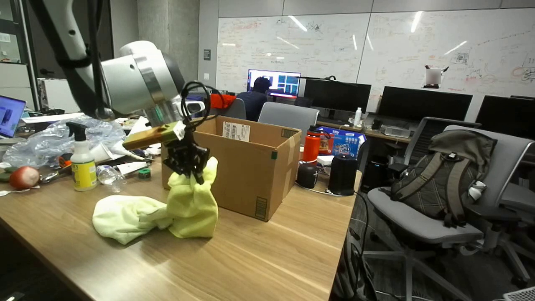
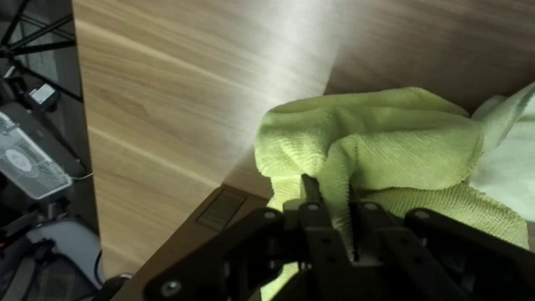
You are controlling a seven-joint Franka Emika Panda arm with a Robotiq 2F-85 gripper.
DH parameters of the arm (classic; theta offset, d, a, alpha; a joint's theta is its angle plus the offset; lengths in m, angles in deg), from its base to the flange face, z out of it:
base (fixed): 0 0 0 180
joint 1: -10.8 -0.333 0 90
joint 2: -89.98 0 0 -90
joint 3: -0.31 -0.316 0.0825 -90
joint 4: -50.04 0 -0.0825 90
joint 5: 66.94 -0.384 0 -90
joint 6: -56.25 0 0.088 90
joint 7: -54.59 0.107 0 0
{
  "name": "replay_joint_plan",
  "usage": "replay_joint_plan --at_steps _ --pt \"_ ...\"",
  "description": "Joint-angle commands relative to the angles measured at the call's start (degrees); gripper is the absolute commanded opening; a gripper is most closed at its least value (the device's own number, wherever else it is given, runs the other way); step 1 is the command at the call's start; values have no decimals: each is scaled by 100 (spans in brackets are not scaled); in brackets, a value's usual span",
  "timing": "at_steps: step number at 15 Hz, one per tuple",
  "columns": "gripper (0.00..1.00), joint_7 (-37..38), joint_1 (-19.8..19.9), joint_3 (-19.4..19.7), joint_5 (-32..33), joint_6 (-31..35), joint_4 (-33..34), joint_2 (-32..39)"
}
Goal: Put the shirts and towels in the box respectively one at a time
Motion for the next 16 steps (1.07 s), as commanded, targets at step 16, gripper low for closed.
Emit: replay_joint_plan --at_steps 16 --pt "3 329 1283 -2047 1769 -2943 2144 -773"
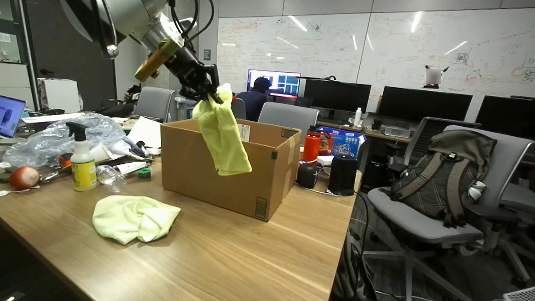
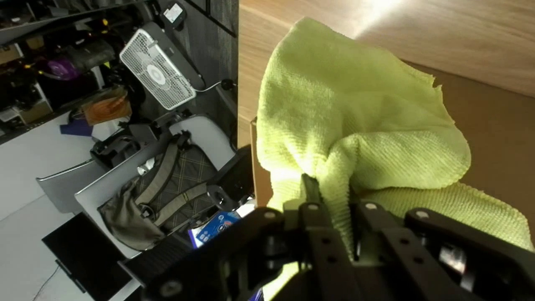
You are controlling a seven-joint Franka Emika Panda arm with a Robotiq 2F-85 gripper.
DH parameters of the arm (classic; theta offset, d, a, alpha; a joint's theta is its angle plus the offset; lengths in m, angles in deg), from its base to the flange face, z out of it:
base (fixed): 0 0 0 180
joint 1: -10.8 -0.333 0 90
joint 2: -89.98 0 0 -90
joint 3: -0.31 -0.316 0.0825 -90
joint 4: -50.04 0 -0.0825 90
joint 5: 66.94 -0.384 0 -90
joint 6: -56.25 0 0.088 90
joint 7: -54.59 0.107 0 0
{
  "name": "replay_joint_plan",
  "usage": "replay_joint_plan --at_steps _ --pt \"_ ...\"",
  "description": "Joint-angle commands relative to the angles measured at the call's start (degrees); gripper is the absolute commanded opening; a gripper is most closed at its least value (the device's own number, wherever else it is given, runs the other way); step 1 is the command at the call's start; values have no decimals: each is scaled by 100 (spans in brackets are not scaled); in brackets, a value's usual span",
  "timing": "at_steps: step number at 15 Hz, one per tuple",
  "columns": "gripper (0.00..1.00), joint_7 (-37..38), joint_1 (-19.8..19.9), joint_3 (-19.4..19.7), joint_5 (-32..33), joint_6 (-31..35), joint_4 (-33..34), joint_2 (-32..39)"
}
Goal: Put the shirts and towels in the box respectively one at a time
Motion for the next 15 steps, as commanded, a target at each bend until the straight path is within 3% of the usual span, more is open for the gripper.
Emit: replay_joint_plan --at_steps 1,9,15 --pt "3 -200 107 -216 395 -473 726 125" --pt "3 -906 39 -423 858 -968 2303 727" --pt "3 -2077 14 -440 196 -1082 3315 1613"
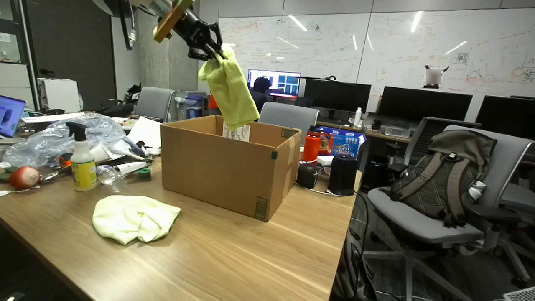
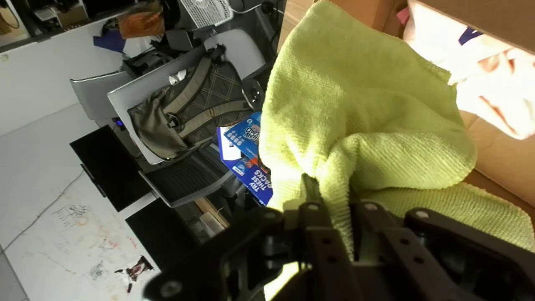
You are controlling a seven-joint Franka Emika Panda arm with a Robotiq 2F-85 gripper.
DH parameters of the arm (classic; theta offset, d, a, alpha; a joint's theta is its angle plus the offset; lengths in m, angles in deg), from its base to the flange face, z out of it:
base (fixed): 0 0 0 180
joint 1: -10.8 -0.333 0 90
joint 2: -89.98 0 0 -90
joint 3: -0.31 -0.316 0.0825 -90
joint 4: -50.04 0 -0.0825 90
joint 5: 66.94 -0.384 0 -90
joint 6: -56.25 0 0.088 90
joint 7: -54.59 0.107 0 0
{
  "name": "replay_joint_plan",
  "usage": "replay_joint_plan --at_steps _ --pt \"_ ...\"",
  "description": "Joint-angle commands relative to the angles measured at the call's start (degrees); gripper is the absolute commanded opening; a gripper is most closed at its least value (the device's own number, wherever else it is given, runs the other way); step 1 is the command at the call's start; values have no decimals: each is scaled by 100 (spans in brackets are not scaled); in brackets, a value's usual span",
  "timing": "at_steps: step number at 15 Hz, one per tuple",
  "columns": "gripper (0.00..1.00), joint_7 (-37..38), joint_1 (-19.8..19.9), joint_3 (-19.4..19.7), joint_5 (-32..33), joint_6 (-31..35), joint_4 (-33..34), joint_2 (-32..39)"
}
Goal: Put the shirts and towels in the box respectively one at a time
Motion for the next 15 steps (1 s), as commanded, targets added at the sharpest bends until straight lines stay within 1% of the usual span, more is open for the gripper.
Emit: replay_joint_plan --at_steps 1,7,11,12,14,15 --pt "3 -792 -30 -28 -323 -316 943 716" --pt "3 -1435 -130 77 -430 -590 1895 1591" --pt "3 -1685 -167 144 -475 -666 2368 1967" --pt "34 -1729 -169 161 -495 -685 2464 2035" --pt "43 -1834 -164 180 -556 -707 2567 2120" --pt "52 -1864 -168 199 -579 -720 2590 2147"
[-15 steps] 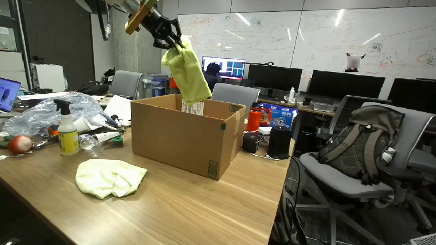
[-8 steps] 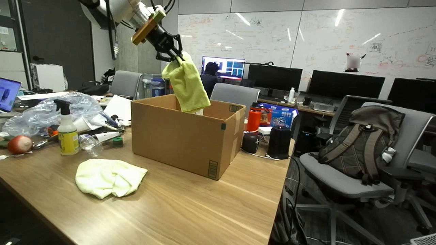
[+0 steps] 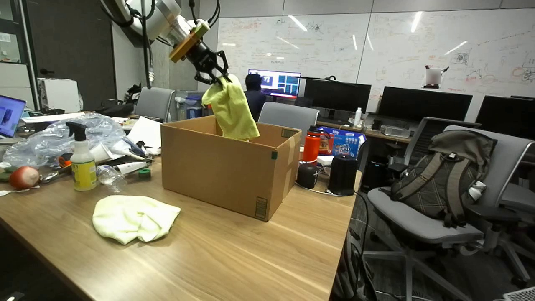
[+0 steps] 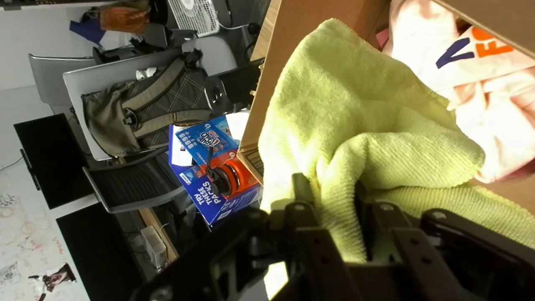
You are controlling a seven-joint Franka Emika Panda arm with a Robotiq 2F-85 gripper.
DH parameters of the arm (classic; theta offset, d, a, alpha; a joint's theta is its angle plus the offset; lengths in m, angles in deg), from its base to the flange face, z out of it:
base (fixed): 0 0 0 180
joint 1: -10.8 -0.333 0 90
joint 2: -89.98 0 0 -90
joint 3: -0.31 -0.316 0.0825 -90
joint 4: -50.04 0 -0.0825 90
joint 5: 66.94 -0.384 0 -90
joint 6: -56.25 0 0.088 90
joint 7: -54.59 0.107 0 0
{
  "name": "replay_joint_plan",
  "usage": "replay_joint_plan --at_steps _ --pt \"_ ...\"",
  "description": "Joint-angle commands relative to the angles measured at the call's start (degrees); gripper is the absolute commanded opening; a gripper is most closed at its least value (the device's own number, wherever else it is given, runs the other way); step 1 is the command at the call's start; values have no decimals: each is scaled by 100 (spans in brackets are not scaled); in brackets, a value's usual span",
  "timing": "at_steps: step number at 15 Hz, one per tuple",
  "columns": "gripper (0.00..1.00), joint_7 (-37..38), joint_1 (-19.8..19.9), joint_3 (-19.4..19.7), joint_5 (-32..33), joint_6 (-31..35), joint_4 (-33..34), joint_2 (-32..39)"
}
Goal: Put the shirts and towels in the box respectively one at a time
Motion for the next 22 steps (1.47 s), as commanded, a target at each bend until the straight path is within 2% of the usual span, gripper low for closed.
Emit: replay_joint_plan --at_steps 1,5,7,11,15,22 --pt "59 -366 -97 135 -215 -212 486 239" --pt "90 -355 -91 194 -191 -257 273 140" --pt "100 -252 -71 196 -263 -325 112 31" --pt "100 -40 -82 183 -436 -395 -536 -418" --pt "100 277 -86 121 -650 -473 -1478 -1138" --pt "100 757 -20 -95 -1529 -740 -3167 -2424"
